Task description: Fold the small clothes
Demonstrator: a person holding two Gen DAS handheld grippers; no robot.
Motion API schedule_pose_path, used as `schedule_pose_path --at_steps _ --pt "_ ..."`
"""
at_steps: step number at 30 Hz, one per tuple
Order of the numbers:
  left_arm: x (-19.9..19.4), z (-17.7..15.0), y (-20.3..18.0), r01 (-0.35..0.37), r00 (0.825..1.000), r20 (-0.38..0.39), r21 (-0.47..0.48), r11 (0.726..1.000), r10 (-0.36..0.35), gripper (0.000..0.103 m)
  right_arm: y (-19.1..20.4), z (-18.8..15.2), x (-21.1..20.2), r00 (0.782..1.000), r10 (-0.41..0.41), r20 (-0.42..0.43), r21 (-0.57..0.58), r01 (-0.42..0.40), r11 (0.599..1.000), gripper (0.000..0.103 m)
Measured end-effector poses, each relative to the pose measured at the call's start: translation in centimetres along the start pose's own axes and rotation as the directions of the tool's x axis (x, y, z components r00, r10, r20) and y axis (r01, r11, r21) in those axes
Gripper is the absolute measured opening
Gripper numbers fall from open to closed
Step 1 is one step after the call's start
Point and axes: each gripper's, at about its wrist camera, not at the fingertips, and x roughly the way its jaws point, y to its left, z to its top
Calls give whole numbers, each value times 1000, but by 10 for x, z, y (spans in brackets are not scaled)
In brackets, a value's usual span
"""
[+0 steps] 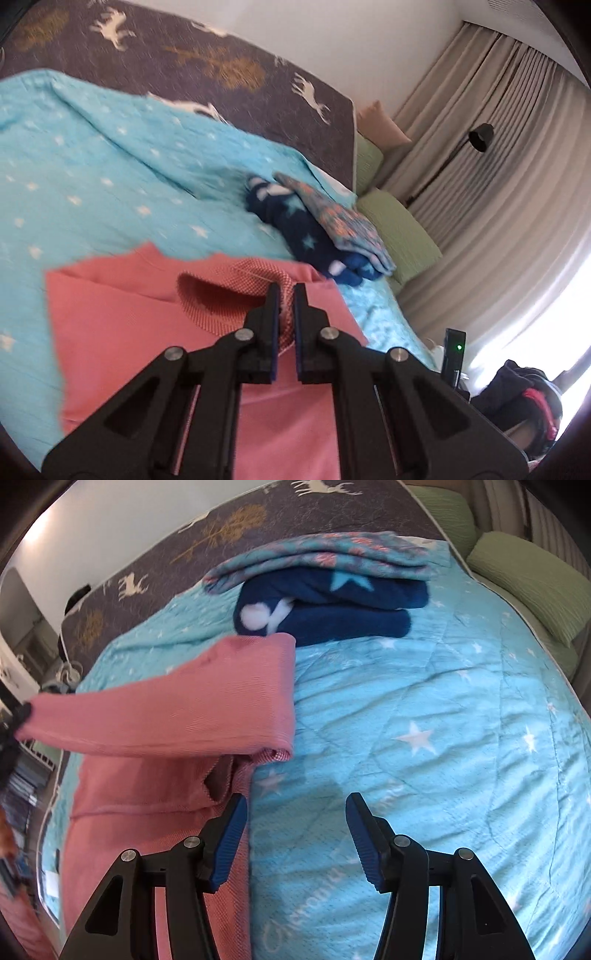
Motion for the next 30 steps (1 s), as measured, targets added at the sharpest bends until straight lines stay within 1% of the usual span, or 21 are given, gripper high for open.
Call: schedule_pose_path --at_steps 3,5,9,11,15,18,20,21,22,23,24,27,29,30 --pt "-17 4 12 -53 998 28 18 998 53 8 14 2 7 1000 1 -14 -47 -2 999 57" --pt "-18 4 19 -81 996 37 20 996 80 8 23 4 11 1000 -5 -18 -83 4 997 57" --pt "-30 2 45 -137 990 40 5 991 136 8 40 5 15 1000 -16 -25 -142 12 990 57" --pt "-32 -2 55 -150 988 36 -8 989 150 8 45 5 15 1000 -15 -24 -160 11 987 57" --pt "-29 -21 76 -143 990 9 -31 989 143 8 49 5 12 1000 -3 -25 -168 -1 986 57" --pt "-18 -42 89 -177 983 -50 -23 984 175 10 50 8 6 999 31 -14 -154 -33 987 57" --pt "-13 -51 98 -200 977 -76 -33 979 197 18 52 12 4 1000 31 -2 -156 -31 987 58" --pt "-10 -57 106 -218 973 -91 -53 974 213 33 53 13 5 1000 22 -1 -162 -22 987 58" --pt "-10 -60 109 -229 971 -93 -69 971 222 50 55 14 7 1000 11 -3 -172 -11 985 58" --pt "-12 -62 115 -244 968 -88 -99 965 236 56 56 14 9 1000 3 -8 -181 -5 984 58" --pt "-16 -65 122 -255 966 -72 -134 958 247 58 57 14 12 1000 -6 -15 -188 3 982 58" --pt "-30 -65 135 -237 972 -40 -208 949 234 59 58 13 19 999 -37 -30 -202 30 979 58" --pt "-34 -63 141 -230 973 -21 -234 945 232 59 55 13 20 999 -40 -33 -195 33 980 58" --pt "-32 -60 144 -237 971 -24 -244 940 238 59 53 14 20 999 -34 -32 -184 28 982 58"
